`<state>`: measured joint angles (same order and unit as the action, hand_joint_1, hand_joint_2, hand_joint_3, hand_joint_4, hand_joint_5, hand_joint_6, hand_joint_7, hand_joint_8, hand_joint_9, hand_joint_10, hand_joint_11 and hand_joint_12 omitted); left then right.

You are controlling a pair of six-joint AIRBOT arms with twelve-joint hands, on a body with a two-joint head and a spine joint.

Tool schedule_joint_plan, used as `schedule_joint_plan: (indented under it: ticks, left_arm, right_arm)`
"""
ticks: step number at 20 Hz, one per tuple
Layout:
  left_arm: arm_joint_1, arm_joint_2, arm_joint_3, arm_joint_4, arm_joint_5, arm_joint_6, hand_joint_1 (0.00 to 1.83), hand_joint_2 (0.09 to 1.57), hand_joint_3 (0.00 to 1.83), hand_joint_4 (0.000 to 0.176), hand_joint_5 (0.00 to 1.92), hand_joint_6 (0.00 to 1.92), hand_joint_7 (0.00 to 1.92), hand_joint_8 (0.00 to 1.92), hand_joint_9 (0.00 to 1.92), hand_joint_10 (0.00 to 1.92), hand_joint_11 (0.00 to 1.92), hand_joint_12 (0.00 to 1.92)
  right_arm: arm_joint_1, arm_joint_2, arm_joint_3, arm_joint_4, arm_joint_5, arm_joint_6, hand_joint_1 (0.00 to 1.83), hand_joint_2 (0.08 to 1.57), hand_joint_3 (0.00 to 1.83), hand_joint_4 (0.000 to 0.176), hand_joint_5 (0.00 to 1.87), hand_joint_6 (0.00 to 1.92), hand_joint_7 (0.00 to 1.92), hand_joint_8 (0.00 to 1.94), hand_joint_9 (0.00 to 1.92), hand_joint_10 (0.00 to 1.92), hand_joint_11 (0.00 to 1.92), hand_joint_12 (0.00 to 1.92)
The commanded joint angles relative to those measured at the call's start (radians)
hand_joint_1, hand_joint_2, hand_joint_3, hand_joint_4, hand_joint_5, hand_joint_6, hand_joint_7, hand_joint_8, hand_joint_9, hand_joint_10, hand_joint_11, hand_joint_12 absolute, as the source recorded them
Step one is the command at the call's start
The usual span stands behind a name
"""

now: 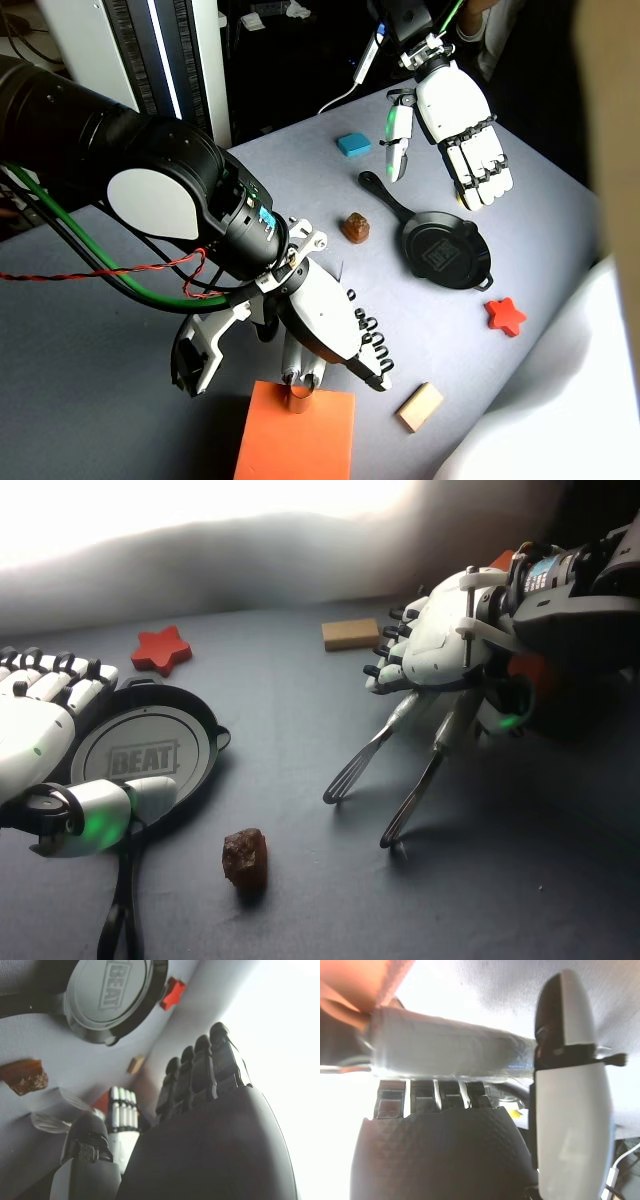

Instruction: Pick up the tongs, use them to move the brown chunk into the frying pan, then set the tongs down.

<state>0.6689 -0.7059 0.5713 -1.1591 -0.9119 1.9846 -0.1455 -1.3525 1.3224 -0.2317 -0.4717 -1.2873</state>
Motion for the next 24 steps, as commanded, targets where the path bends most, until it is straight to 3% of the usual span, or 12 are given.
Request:
schedule_joint_plan:
  ticks: [1,4,5,7,10,15,17,21,24]
  left_arm:
    - [-0.004,0.01,-0.001,0.059,-0.081,0.002,0.0,1.19,0.0,0.005,0.0,0.0,0.0,0.0,0.0,0.0,0.02,0.02]
    - [-0.004,0.01,-0.001,0.059,-0.081,0.002,0.0,1.19,0.0,0.012,0.0,0.0,0.0,0.0,0.0,0.0,0.03,0.04]
    - [-0.004,0.01,0.0,0.059,-0.081,0.002,0.0,1.18,0.0,0.011,0.0,0.0,0.0,0.0,0.0,0.0,0.01,0.16]
    - [-0.005,0.01,-0.001,0.059,-0.081,0.002,0.0,1.18,0.0,0.011,0.0,0.0,0.0,0.0,0.0,0.0,0.0,0.15]
    - [-0.008,0.01,0.0,0.059,-0.081,0.002,0.0,1.18,0.0,0.015,0.0,0.0,0.0,0.0,0.0,0.0,0.0,0.15]
    - [-0.007,0.01,0.001,0.059,-0.081,0.0,0.0,1.19,0.0,0.021,0.0,0.0,0.01,0.0,0.01,0.0,0.0,0.15]
    - [-0.007,0.01,0.002,0.058,-0.081,-0.005,0.0,1.19,0.0,0.018,0.0,0.0,0.0,0.0,0.0,0.0,0.0,0.01]
    - [-0.008,0.01,0.001,0.058,-0.081,-0.011,0.0,1.19,0.0,0.012,0.0,0.0,0.0,0.0,0.0,0.0,0.01,0.01]
    - [-0.007,0.01,0.001,0.058,-0.083,-0.012,0.0,1.2,0.0,0.017,0.0,0.0,0.0,0.0,0.0,0.0,0.0,0.0]
  right_arm:
    - [0.005,0.004,0.004,-0.015,0.07,-0.009,1.0,1.04,0.01,0.0,0.2,0.03,0.25,0.03,0.26,0.04,0.0,0.72]
    - [0.001,0.005,0.004,-0.015,0.073,-0.015,1.02,1.06,0.01,0.0,0.34,0.04,0.44,0.03,0.42,0.05,0.0,1.09]
    - [0.0,0.005,0.004,-0.015,0.074,-0.018,1.02,1.07,0.01,0.0,0.39,0.05,0.48,0.03,0.46,0.06,0.0,1.18]
    - [-0.002,0.005,0.004,-0.015,0.078,-0.025,1.0,1.1,0.01,0.0,0.46,0.04,0.55,0.02,0.52,0.04,0.0,1.26]
    - [0.0,0.005,0.004,-0.015,0.08,-0.029,1.06,1.09,0.0,0.0,0.65,0.06,0.75,0.02,0.73,0.06,0.2,1.24]
    - [0.015,0.008,0.003,0.008,0.072,-0.029,1.07,1.12,0.01,0.0,0.76,0.07,0.85,0.03,0.83,0.07,0.33,1.21]
    - [0.024,0.011,-0.001,0.016,0.069,-0.028,1.09,1.11,0.0,0.0,0.84,0.06,0.94,0.02,0.91,0.07,0.43,1.19]
    - [0.057,0.033,-0.036,0.017,0.067,-0.021,1.11,1.13,0.0,0.0,0.86,0.04,0.96,0.01,0.92,0.05,0.43,1.22]
    - [0.093,0.066,-0.085,0.018,0.058,0.021,1.11,1.13,0.0,0.0,0.88,0.04,0.97,0.01,0.94,0.05,0.45,1.2]
